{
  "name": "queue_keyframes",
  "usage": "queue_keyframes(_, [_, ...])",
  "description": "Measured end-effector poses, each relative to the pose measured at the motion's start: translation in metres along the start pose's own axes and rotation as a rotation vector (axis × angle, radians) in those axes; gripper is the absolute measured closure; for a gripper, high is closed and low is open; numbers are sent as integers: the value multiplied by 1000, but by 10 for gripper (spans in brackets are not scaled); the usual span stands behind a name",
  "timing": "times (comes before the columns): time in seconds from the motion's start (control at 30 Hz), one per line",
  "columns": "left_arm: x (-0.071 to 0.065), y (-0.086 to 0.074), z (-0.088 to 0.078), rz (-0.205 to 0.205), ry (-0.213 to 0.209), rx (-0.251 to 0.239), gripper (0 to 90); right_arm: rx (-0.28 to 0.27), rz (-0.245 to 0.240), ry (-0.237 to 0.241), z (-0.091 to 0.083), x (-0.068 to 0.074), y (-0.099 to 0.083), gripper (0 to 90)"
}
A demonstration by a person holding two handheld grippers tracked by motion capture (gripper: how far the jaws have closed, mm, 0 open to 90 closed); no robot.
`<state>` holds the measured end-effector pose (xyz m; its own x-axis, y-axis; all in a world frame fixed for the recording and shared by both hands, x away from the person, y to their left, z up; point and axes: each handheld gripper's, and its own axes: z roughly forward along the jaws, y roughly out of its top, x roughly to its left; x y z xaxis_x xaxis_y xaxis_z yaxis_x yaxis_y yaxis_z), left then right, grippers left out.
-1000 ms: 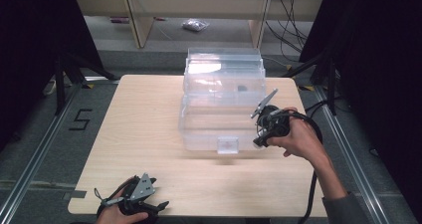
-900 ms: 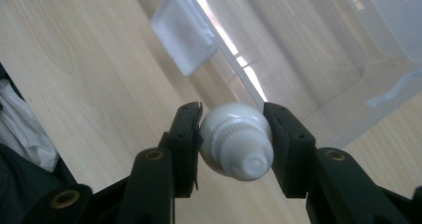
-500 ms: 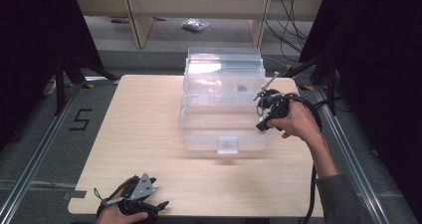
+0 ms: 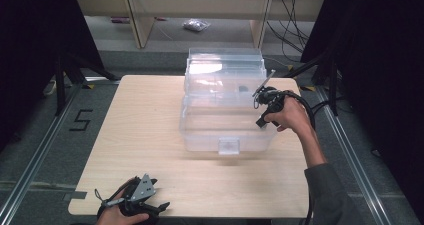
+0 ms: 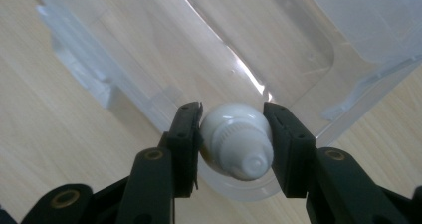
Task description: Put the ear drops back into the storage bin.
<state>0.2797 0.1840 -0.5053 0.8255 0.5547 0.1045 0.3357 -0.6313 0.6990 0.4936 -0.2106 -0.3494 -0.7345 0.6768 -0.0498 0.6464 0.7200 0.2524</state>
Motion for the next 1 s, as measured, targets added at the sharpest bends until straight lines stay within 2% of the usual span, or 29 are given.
queue_keyframes(0.13, [0,0,0,-1,0,0,166,21,15,8,13,-4,2,602])
queue_keyframes(0.2, [0,0,0,0,0,0,166,14,1,12,15,-6,2,602])
queue_keyframes(0.3, [0,0,0,0,0,0,166,26,31,21,21,-6,4,601])
queue_keyframes(0.4, [0,0,0,0,0,0,166,28,23,24,29,-9,5,602])
queue_keyframes(0.53, [-1,0,1,-16,-9,-13,166,37,37,25,34,-11,4,602])
queue_keyframes(0.57, [0,0,0,1,4,3,166,43,45,23,35,-11,5,602])
queue_keyframes(0.73, [0,0,0,0,0,1,166,53,58,27,40,-14,5,601])
queue_keyframes(0.77, [-1,0,0,-13,-8,-8,166,55,59,29,41,-14,5,601])
queue_keyframes(0.83, [-1,0,0,-4,-14,-2,166,53,56,23,43,-15,5,601])
queue_keyframes(0.87, [0,0,1,3,5,4,166,63,78,33,44,-14,6,601])
queue_keyframes(0.93, [0,0,1,-2,-1,0,166,70,91,29,47,-14,6,601])
queue_keyframes(0.97, [0,0,0,-1,-2,-1,166,62,75,29,48,-15,5,601])
queue_keyframes(1.0, [0,0,0,0,-1,1,166,75,96,36,49,-14,5,601])
